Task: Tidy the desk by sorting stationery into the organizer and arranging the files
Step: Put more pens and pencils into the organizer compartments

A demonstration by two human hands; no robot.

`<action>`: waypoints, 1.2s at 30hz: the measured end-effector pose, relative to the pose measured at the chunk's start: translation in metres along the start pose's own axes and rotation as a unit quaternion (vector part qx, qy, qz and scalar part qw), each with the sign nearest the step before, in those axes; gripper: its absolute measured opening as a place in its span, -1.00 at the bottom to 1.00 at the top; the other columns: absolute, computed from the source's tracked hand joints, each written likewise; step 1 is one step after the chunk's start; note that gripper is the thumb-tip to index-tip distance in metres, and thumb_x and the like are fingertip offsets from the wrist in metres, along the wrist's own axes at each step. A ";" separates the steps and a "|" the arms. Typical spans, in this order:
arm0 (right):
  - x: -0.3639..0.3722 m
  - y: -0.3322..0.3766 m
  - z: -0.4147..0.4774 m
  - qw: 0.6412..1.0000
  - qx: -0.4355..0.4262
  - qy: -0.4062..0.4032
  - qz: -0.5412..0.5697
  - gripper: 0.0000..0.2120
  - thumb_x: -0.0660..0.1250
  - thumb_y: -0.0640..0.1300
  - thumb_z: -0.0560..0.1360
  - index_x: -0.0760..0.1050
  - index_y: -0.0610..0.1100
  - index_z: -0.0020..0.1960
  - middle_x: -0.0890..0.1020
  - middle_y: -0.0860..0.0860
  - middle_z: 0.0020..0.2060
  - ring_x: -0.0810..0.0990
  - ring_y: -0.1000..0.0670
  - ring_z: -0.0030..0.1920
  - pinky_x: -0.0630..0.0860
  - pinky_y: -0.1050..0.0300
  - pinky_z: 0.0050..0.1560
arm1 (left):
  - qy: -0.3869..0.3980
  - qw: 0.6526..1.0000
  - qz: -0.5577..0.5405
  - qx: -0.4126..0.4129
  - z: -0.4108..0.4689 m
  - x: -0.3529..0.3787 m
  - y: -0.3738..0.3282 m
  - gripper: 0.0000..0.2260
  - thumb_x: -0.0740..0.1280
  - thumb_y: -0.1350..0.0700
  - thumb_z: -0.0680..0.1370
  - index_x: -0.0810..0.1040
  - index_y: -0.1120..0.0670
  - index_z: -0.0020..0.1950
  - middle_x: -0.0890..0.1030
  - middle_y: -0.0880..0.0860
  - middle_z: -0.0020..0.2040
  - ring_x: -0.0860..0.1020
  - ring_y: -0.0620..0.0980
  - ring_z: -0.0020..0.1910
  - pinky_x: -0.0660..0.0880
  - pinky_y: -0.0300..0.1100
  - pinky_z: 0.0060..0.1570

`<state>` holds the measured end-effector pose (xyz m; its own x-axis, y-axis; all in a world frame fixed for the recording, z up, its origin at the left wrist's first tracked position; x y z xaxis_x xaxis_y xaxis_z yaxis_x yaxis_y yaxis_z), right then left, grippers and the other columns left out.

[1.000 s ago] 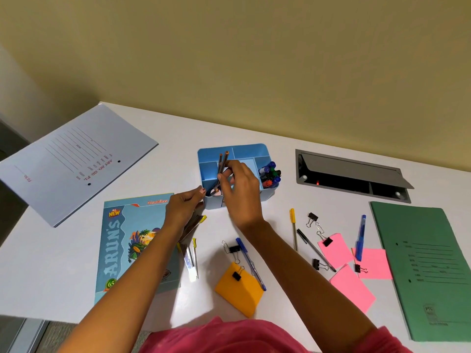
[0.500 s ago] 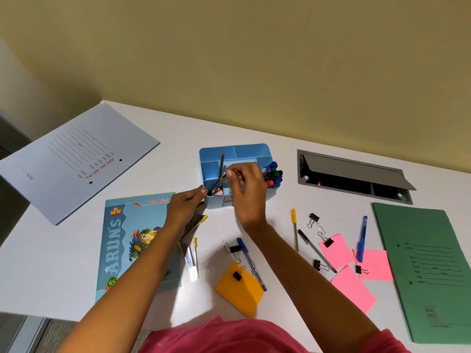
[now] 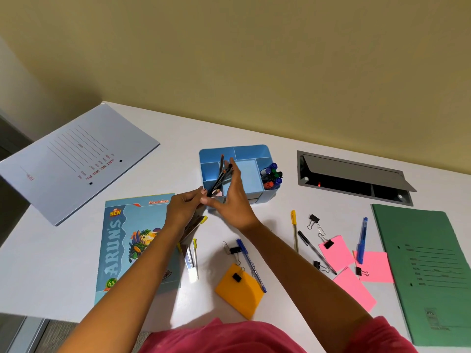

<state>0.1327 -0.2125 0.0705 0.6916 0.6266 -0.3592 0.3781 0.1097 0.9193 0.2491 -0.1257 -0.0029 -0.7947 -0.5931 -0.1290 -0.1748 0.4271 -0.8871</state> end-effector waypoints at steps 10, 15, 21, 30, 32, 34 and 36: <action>0.024 0.031 0.020 0.982 -0.093 0.028 -0.161 -0.63 0.30 -0.38 0.49 0.42 -0.22 0.28 0.44 -0.14 0.12 0.46 -0.08 0.11 0.43 0.13 0.10 | -0.009 1.000 0.026 0.008 0.003 -0.002 0.000 -0.79 0.35 -0.08 0.52 0.66 -0.09 0.10 0.70 -0.01 -0.05 0.64 0.02 0.02 0.54 0.02 0.13; 0.020 0.032 0.029 0.974 -0.093 0.061 -0.197 -0.67 0.41 -0.30 0.44 0.46 -0.23 0.18 0.45 -0.14 0.05 0.43 -0.02 -0.01 0.38 0.19 0.00 | 0.002 1.000 0.019 0.006 0.004 -0.003 0.001 -0.81 0.40 -0.15 0.43 0.65 -0.21 0.02 0.70 -0.02 -0.04 0.64 0.06 0.02 0.52 0.11 0.16; 0.012 0.040 0.019 0.967 -0.137 0.020 -0.216 -0.78 0.46 -0.26 0.40 0.50 -0.23 0.01 0.49 -0.13 -0.06 0.51 -0.09 -0.08 0.45 0.13 -0.09 | 0.008 1.000 0.005 0.009 0.001 -0.003 -0.004 -0.87 0.42 -0.11 0.42 0.65 -0.27 -0.05 0.71 -0.04 -0.06 0.63 0.05 0.05 0.51 0.12 0.19; 0.006 0.023 0.008 0.983 -0.099 0.026 -0.149 -0.52 0.48 -0.27 0.39 0.45 -0.15 0.27 0.51 -0.11 0.15 0.50 -0.08 0.16 0.43 0.21 0.15 | 0.034 0.999 -0.024 -0.014 -0.001 0.000 -0.005 -0.79 0.44 -0.05 0.46 0.69 -0.05 0.05 0.71 0.04 -0.05 0.65 0.03 0.02 0.50 0.06 0.21; 0.003 0.022 -0.001 0.986 -0.101 0.000 -0.132 -0.36 0.48 -0.28 0.39 0.32 -0.14 0.40 0.41 -0.10 0.26 0.42 -0.05 0.27 0.35 0.25 0.22 | 0.044 0.999 -0.025 -0.012 0.000 0.002 -0.008 -0.73 0.43 -0.05 0.46 0.67 0.03 0.10 0.70 0.06 -0.01 0.65 0.01 0.03 0.49 0.03 0.23; -0.004 0.021 -0.012 0.989 -0.092 -0.045 -0.107 -0.32 0.48 -0.26 0.40 0.25 -0.13 0.44 0.36 -0.07 0.29 0.40 -0.05 0.29 0.39 0.14 0.30 | 0.041 0.999 -0.027 -0.015 0.000 0.002 -0.008 -0.72 0.42 -0.03 0.47 0.66 0.06 0.12 0.69 0.07 0.02 0.65 0.00 0.03 0.50 -0.02 0.22; -0.014 0.024 -0.027 0.987 -0.108 -0.101 -0.069 -0.38 0.44 -0.21 0.45 0.25 -0.15 0.42 0.37 -0.07 0.27 0.41 -0.02 0.29 0.39 0.14 0.33 | 0.033 0.999 -0.023 -0.016 0.001 0.002 -0.008 -0.71 0.40 -0.02 0.49 0.65 0.08 0.15 0.68 0.09 0.04 0.64 -0.01 0.02 0.51 -0.11 0.17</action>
<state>0.1155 -0.1975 0.1015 0.7594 0.4307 -0.4876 0.3522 0.3580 0.8648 0.2491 -0.1313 0.0038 -0.8219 -0.5668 -0.0573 -0.2303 0.4225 -0.8766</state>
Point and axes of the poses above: each hand's wrist, its own z-axis towards the middle knuckle, its own x-axis out of the palm, y = z × x, the point moved 10 cm from there along z, towards the middle knuckle
